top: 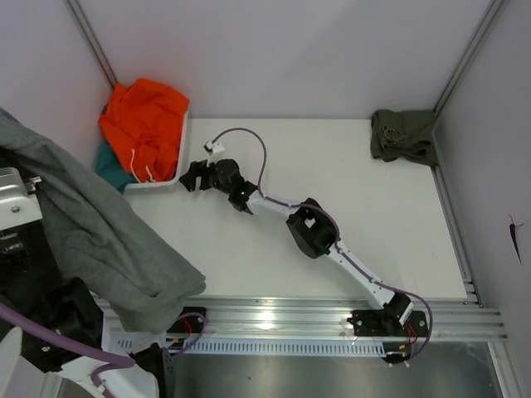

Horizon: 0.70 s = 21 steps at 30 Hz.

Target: Fold and stack the shorts

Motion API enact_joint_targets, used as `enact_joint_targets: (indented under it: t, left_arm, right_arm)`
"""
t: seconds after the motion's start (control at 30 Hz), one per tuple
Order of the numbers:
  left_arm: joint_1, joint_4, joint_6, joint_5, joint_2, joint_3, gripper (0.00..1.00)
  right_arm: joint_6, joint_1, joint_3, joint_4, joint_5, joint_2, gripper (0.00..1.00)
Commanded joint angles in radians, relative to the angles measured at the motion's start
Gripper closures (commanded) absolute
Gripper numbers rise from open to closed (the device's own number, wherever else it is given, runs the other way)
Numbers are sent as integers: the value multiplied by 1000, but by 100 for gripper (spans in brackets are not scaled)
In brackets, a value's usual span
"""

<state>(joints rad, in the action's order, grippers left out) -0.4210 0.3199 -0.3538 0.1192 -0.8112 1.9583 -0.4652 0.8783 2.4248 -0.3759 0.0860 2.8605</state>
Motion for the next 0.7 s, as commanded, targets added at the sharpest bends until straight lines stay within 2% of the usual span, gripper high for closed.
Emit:
enact_joint_targets:
  t: [0.0,0.13,0.27,0.37,0.43,0.5,0.6,0.67]
  left_arm:
    - [5,1,39,78,12,-36,99]
    - [5,21,82,174,58,-136,99]
    - [5,42,162,293,84,-266,99]
    - [7,59,211,378,75,-329,99]
    - [33,82,223,418,46,-348,99]
    - [92,128,196,384,18,-366,100]
    - [325,169,121,205,-38,-380,100]
    - [387,191,116,123,-88,-378,100]
  right_arm:
    - [-4,-38,-206,-110,7,-276,13]
    - [31,-105,-502,-63,44,-544,9]
    - [48,-182,-893,-107,26,-809,6]
    - [51,-243,-1048,-83,55,-976,6]
    - [72,-263,-1095,-12,58,-1076,6]
    - [102,-280,-1163,17,55,-1138,5]
    - [112,-305,-1227,43,92,-1234,5]
    - [125,-306,-1256,49,144,-1299,5]
